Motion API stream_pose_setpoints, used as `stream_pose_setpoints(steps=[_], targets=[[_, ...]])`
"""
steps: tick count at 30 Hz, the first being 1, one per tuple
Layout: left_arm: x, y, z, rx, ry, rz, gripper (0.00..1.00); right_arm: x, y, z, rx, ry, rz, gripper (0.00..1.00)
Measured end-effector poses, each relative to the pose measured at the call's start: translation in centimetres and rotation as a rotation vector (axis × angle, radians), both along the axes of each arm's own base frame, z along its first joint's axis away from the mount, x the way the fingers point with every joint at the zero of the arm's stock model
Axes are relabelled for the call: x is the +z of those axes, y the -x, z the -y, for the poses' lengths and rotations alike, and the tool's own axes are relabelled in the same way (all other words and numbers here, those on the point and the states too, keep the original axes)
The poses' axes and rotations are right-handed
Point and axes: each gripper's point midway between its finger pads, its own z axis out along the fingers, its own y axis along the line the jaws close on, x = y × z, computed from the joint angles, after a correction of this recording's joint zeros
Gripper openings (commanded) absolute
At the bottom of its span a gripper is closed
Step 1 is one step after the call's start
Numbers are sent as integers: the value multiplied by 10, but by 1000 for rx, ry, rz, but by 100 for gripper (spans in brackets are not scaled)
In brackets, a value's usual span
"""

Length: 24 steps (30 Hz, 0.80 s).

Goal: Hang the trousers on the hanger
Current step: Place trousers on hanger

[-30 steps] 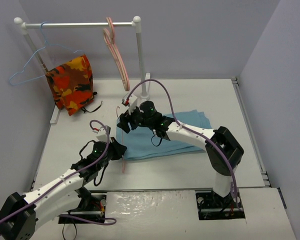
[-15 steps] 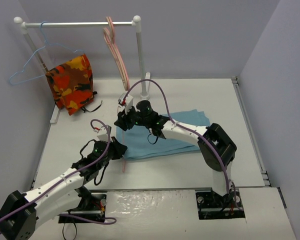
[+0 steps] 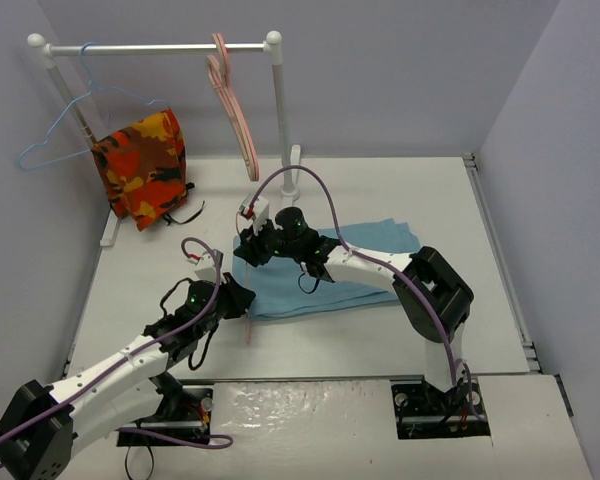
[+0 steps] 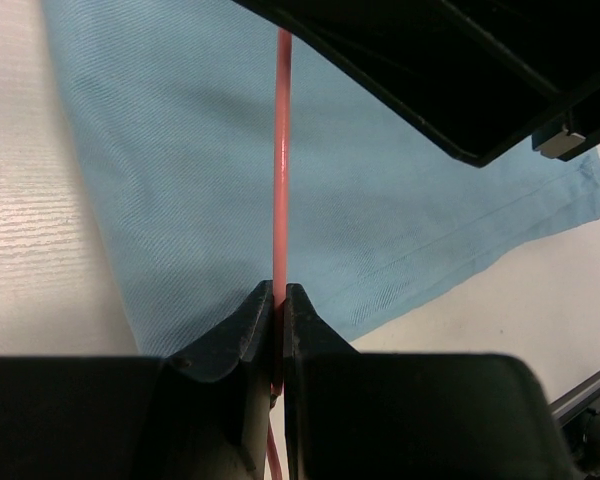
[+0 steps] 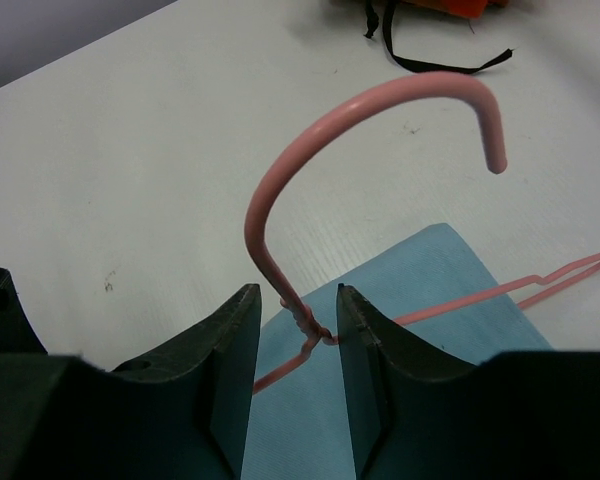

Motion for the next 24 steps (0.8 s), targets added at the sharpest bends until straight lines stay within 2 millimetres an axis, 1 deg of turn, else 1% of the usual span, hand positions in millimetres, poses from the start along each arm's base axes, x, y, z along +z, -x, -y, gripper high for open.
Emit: stream_pose_setpoints(steps=[1, 2, 5, 8, 9, 12, 14, 17, 19, 22, 24], targets=[[0, 0, 0, -1, 3, -2, 0, 1, -1, 0, -5, -2, 5, 20], [0, 1, 1, -2, 4, -4, 0, 1, -2, 0, -7, -4, 8, 13], [1, 1, 2, -2, 13, -5, 0, 2, -6, 2, -18, -2, 21, 0], [5, -1, 3, 1, 22, -2, 25, 4, -8, 2, -18, -4, 39, 0], [6, -1, 3, 3, 26, -6, 37, 4, -8, 2, -17, -3, 39, 0], [10, -1, 4, 6, 28, -11, 56, 4, -9, 3, -18, -3, 40, 0], [15, -2, 4, 9, 26, -18, 63, 4, -10, 5, -17, -3, 39, 0], [26, -2, 1, 24, 11, -31, 67, 3, -8, 10, -12, -2, 33, 0], [37, -4, -4, 42, 1, -36, 68, 5, -8, 12, -6, -5, 33, 0], [51, -9, -18, 93, -3, -42, 68, 7, -6, 14, 11, -6, 31, 0], [54, -14, -32, 143, 0, -50, 68, 8, -4, 16, 21, -6, 28, 0]])
